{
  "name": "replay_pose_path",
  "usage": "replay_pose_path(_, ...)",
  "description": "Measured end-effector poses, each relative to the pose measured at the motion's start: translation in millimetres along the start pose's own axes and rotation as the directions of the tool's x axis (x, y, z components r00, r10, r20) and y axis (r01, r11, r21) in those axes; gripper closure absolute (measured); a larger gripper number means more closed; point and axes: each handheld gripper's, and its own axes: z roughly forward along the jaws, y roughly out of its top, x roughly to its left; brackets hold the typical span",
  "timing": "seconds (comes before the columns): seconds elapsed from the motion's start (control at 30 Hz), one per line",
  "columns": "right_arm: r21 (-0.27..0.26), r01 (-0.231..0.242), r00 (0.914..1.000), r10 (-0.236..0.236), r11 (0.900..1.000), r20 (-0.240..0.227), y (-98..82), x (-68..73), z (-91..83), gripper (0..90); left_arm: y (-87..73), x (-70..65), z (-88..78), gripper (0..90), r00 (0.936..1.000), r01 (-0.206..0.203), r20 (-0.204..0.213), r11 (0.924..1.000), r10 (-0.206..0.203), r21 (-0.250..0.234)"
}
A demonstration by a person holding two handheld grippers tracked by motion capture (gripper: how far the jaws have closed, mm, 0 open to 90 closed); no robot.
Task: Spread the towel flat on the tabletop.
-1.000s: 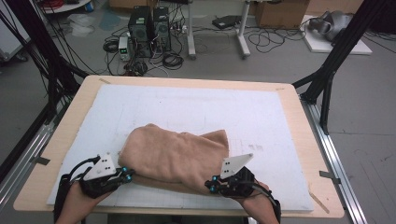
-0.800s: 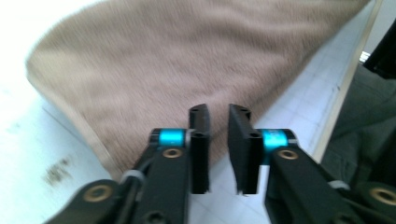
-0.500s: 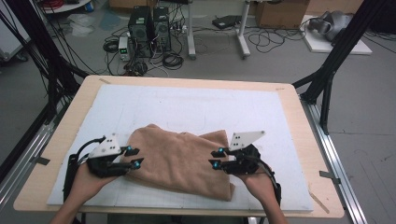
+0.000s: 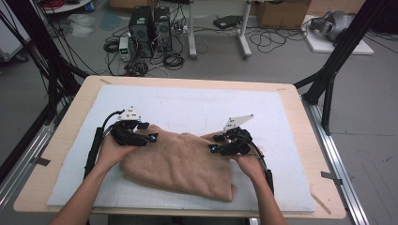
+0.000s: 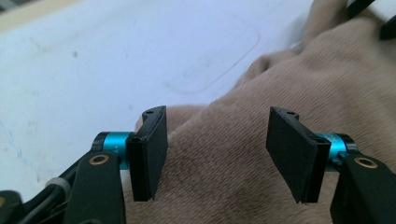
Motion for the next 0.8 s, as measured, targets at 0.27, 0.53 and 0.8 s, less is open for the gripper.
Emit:
replay_pose_path(0.27, 0.064, -0.007, 0.9971, 0.012, 0.998, -0.075, -4.4, -3.4, 12.4, 80.9, -10.1, 5.0, 11.8, 64.0, 0.9981, -0.013, 0.062, 0.9933, 0.006, 0.115)
replay_pose_path(0.53, 0.013, 0.0, 0.9973, 0.001, 1.0, -0.074, 5.9, -2.5, -3.3, 84.3, -12.6, 4.7, 1.3, 84.3, 0.9957, -0.016, 0.092, 0.9951, 0.007, 0.097)
replay_pose_path(0.8, -0.073, 0.074, 0.9971, -0.072, 0.995, 0.025, 49.6, 0.5, -43.0, 84.3, 18.2, -2.9, -43.0, 84.3, 0.9997, -0.024, -0.004, 0.992, 0.024, -0.124)
